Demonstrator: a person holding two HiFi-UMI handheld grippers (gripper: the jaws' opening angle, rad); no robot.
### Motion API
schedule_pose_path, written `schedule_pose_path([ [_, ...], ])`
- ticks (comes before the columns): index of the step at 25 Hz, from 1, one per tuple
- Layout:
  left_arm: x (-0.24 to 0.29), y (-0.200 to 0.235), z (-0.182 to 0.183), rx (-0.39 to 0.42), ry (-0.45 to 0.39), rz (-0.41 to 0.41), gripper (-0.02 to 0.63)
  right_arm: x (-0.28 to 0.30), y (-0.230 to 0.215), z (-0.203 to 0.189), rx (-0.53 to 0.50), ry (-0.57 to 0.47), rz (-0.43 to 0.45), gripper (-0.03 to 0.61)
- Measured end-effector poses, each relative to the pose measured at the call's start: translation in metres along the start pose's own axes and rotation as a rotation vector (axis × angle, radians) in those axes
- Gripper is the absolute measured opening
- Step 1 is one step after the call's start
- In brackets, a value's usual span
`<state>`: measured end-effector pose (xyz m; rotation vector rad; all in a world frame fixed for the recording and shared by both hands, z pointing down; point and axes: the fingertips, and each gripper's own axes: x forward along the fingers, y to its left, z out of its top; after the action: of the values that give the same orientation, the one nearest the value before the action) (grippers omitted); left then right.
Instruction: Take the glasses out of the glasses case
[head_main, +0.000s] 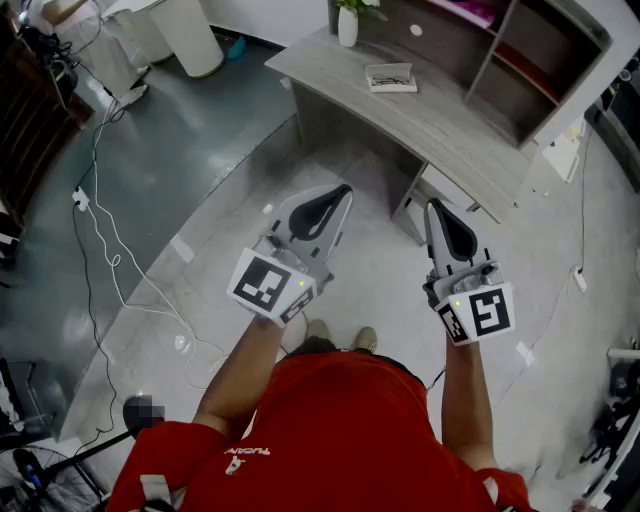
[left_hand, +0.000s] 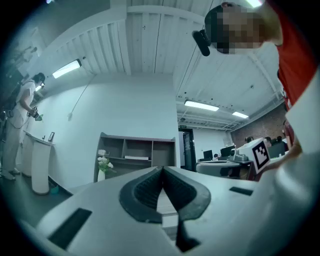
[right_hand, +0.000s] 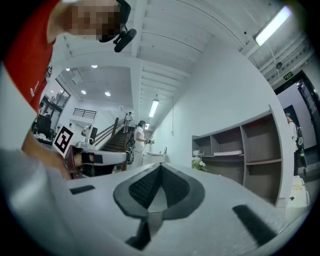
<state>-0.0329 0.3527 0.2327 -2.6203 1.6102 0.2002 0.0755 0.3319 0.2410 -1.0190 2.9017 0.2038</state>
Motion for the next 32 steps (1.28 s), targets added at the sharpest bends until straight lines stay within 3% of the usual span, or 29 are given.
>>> schedule_pose_path([
  [14,-0.016,0.031,0.0,-0.021,-0.014,-0.017,0.011,0.029,0.022,0.007,0.006,-0.015,-0.01,0.005],
  [25,-0.041,0.087,-0.009,-0.041,-0.01,-0.035,0.011,0.064,0.036,-0.005,0.039,-0.009,-0.079,0.005],
  [32,-0.026,0.122,-0.009,-0.044,-0.028,-0.039,0.011,0.091,0.025,-0.002,0.013,-0.009,-0.095,0.005],
])
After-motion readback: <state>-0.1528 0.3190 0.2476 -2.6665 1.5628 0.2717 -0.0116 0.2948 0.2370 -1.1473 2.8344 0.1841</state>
